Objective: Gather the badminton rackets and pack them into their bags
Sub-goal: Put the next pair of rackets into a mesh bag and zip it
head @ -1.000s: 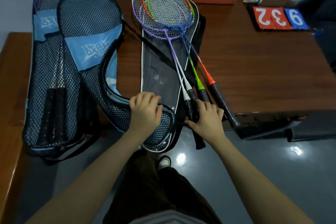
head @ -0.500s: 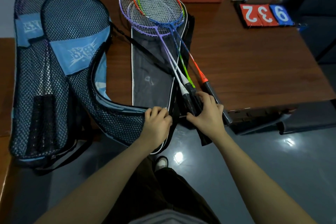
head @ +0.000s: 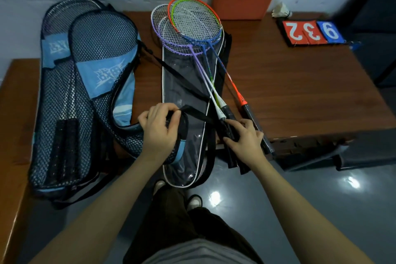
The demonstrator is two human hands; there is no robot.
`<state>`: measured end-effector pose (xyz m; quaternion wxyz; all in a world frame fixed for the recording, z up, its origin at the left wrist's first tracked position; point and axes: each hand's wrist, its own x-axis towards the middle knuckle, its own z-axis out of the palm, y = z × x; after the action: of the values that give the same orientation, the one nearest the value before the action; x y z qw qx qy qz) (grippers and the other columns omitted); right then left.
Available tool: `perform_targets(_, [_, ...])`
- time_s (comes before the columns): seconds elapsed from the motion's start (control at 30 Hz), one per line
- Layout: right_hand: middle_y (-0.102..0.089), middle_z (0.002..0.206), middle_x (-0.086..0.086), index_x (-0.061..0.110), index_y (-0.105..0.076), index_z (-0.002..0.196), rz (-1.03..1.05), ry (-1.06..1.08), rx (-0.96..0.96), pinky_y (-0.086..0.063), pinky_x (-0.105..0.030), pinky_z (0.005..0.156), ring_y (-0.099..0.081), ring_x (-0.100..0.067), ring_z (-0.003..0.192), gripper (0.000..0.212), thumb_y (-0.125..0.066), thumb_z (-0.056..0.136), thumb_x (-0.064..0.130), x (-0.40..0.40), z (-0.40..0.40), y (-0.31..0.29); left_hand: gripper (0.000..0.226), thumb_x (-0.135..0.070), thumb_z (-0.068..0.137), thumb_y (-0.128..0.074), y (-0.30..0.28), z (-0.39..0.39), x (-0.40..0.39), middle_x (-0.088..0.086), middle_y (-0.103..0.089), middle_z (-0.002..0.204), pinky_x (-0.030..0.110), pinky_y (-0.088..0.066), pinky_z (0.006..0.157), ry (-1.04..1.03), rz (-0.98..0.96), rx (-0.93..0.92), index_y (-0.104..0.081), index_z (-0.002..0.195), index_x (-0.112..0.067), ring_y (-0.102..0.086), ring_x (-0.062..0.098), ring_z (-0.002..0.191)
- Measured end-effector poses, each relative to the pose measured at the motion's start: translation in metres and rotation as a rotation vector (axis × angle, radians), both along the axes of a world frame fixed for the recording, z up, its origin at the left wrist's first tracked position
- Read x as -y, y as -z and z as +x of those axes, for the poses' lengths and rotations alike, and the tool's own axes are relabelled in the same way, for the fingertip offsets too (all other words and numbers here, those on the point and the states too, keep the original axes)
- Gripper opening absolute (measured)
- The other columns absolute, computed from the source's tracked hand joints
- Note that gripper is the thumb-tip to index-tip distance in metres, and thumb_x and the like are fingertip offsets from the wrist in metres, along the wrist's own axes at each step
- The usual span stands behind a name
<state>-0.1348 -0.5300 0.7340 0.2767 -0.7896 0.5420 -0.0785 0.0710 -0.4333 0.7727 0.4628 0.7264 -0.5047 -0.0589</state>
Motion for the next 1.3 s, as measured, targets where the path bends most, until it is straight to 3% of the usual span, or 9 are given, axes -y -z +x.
perform_targets(0.2, [-0.045,0.133,0.013,0.038,-0.056,0.123,-0.088,-0.108,0.168,-0.012,-0.028,0.092,-0.033,-0.009,0.125,0.043,-0.067,0.082,0.038,0.006,0.030,-0.016,0.016,-0.028,0.090,-0.047,-0.019,0.012,-0.004,-0.007,-0.057,0.089,0.032,-0.027,0.085,0.038,-0.010,-0.012,-0.058,0.091,-0.016,-0.045,0.000,0.084])
perform_targets(0.3, [-0.057,0.114,0.023,0.037,-0.066,0.102,-0.061,-0.169,0.299,-0.011,-0.025,0.082,-0.043,0.004,0.113,0.017,-0.065,0.085,0.034,0.009,0.056,-0.034,0.013,-0.025,0.091,-0.050,-0.029,0.015,-0.004,-0.011,-0.055,0.090,0.037,-0.030,0.088,0.009,-0.018,-0.031,-0.059,0.092,-0.016,-0.040,-0.014,0.085])
perform_targets(0.43, [-0.065,0.085,0.021,0.041,-0.060,0.082,0.037,-0.187,0.486,-0.030,-0.041,0.096,-0.059,-0.007,0.094,0.011,-0.066,0.082,0.033,0.011,0.074,-0.047,0.011,-0.026,0.090,-0.052,-0.043,0.034,-0.008,-0.016,-0.057,0.088,0.046,-0.043,0.090,-0.026,-0.046,-0.136,-0.060,0.092,-0.019,-0.054,0.007,0.089])
perform_targets(0.6, [-0.069,0.096,0.004,0.024,-0.057,0.119,0.304,-0.358,0.731,-0.046,-0.031,0.094,-0.063,-0.007,0.097,0.039,-0.069,0.083,0.017,0.011,0.096,-0.071,0.006,-0.008,0.091,-0.055,-0.058,0.044,-0.011,-0.010,-0.056,0.087,0.004,-0.036,0.078,0.012,-0.031,-0.141,-0.060,0.091,-0.011,-0.051,-0.010,0.086])
perform_targets(0.7, [-0.068,0.073,0.004,0.012,-0.067,0.096,0.414,-0.387,0.813,-0.050,-0.022,0.077,-0.064,-0.009,0.074,0.018,-0.065,0.083,0.000,0.010,0.110,-0.085,0.006,-0.003,0.088,-0.057,-0.053,0.050,-0.010,-0.003,-0.055,0.084,0.005,-0.036,0.076,0.021,-0.052,-0.097,-0.062,0.087,-0.007,-0.051,-0.008,0.083])
perform_targets(0.8, [-0.070,0.075,0.009,0.011,-0.068,0.088,0.432,-0.309,0.863,-0.047,-0.015,0.075,-0.062,-0.003,0.075,0.015,-0.061,0.085,-0.001,0.011,0.119,-0.086,0.007,-0.007,0.088,-0.058,-0.040,0.056,-0.009,-0.001,-0.057,0.085,0.009,-0.039,0.073,0.030,-0.002,-0.182,-0.063,0.084,-0.010,-0.053,0.002,0.081])
perform_targets(0.9, [-0.068,0.088,0.002,0.006,-0.068,0.096,0.442,-0.231,0.843,-0.045,-0.013,0.078,-0.061,-0.002,0.082,0.014,-0.055,0.091,0.005,0.013,0.125,-0.080,0.016,-0.019,0.090,-0.056,-0.023,0.071,-0.008,-0.006,-0.057,0.093,0.012,-0.041,0.078,0.077,0.134,-0.235,-0.066,0.099,-0.011,-0.054,0.000,0.085])
perform_targets(1.07, [-0.063,0.076,-0.002,0.008,-0.066,0.089,0.422,-0.179,0.583,-0.043,-0.013,0.069,-0.054,0.003,0.065,0.006,-0.061,0.089,0.011,0.031,0.171,-0.057,0.042,-0.038,0.087,-0.047,0.011,0.132,-0.001,0.011,-0.059,0.107,0.046,-0.043,0.093,-0.160,0.412,-0.124,-0.060,0.115,-0.010,-0.055,0.028,0.103])
perform_targets(1.3, [-0.070,0.103,0.001,0.019,-0.058,0.111,0.178,-0.191,0.099,-0.041,-0.041,0.096,-0.062,-0.021,0.101,0.033,-0.066,0.082,0.033,0.039,0.248,-0.006,0.052,-0.047,0.085,-0.038,0.035,0.182,0.035,0.010,-0.059,0.110,0.042,-0.035,0.089,-0.081,0.488,0.033,-0.058,0.117,-0.011,-0.054,0.030,0.105])
